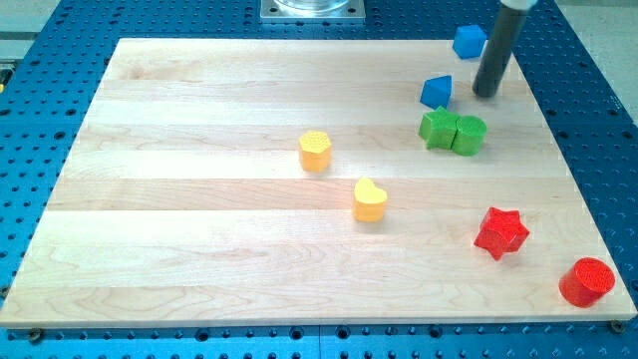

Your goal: Push the triangle and green blocks in different directions

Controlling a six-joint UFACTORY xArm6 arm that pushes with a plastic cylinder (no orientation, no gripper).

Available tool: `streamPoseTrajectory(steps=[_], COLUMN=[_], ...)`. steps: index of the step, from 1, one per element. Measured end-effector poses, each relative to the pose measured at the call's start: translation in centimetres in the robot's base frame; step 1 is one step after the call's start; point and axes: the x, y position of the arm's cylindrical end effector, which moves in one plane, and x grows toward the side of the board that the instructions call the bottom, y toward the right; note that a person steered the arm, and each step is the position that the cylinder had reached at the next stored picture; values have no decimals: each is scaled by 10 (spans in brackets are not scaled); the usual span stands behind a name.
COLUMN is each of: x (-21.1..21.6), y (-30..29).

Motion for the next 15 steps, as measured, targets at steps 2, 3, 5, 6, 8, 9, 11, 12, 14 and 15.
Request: streamPoseTrajectory(steps=[2,3,5,6,8,9,11,12,14,15], x=[-3,15,-30,5,-31,-56,-28,27,77,82], y=[-60,-89,-114,-124,-132,-123,-95,-43,-67,-40])
